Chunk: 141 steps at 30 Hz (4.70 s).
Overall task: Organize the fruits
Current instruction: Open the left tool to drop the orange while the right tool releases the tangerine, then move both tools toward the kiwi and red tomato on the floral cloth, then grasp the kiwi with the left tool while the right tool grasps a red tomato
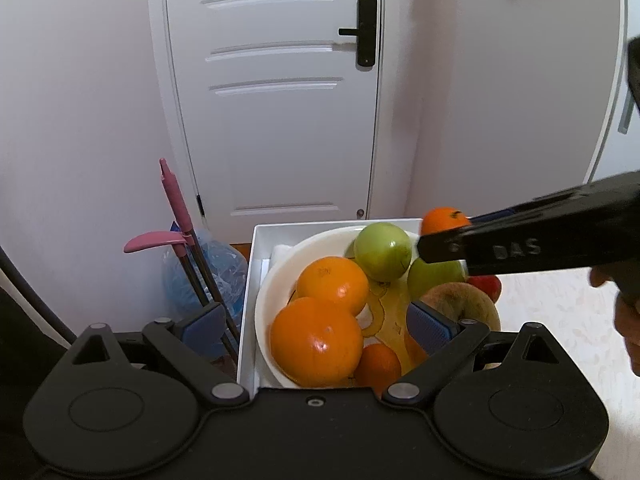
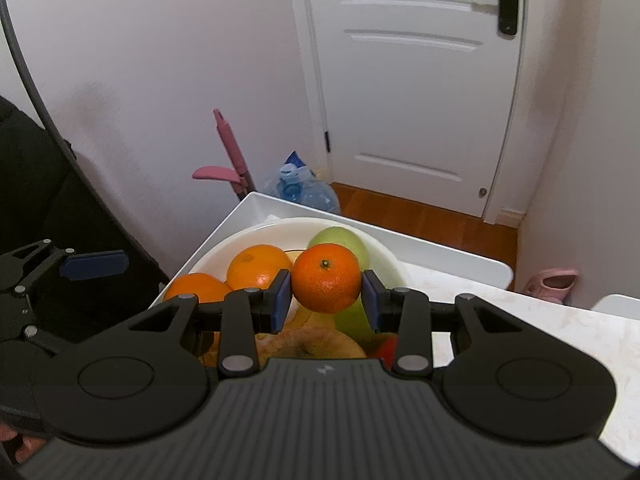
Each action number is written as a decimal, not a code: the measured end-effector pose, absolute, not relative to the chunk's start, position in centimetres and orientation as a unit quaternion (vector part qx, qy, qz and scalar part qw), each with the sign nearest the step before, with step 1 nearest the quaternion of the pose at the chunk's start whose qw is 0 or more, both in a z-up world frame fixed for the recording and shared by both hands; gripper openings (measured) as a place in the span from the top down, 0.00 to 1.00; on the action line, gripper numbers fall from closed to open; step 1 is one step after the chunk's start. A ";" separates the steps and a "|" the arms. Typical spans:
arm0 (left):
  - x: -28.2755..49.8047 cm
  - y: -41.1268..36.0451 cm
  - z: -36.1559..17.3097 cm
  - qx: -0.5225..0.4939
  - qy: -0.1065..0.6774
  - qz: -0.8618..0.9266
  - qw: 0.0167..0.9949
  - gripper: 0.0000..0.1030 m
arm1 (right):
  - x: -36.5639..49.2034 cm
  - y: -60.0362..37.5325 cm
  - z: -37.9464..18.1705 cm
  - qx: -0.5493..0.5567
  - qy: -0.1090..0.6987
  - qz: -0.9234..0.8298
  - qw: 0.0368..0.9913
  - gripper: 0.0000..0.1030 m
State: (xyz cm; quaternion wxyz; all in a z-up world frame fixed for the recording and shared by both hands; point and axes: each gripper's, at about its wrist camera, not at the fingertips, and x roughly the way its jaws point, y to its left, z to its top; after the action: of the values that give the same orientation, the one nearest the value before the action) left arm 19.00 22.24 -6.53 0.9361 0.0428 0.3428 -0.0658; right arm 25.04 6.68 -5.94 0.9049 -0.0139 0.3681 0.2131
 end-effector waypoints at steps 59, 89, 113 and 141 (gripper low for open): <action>11.8 0.7 -1.4 0.075 0.321 -0.150 0.932 0.04 | 9.9 -22.4 -1.3 0.055 0.335 0.033 0.940 0.01; 20.3 -19.9 -10.6 0.120 0.360 -0.224 0.898 0.06 | 15.7 -36.7 -12.1 -0.149 0.344 0.157 0.914 0.29; 23.3 -23.3 -15.2 0.141 0.409 -0.265 0.862 0.45 | 19.1 -35.5 -13.5 -0.299 0.345 0.276 0.846 0.48; 20.9 -17.2 -12.1 0.108 0.396 -0.204 0.889 0.48 | 20.2 -35.1 -11.7 -0.159 0.376 0.269 0.872 0.53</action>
State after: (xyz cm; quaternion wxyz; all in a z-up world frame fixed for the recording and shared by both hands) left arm 20.92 -17.18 -12.05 0.8887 0.1080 0.3961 -0.2042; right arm 20.25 -35.09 -11.67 0.8720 -0.1594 0.3763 0.2695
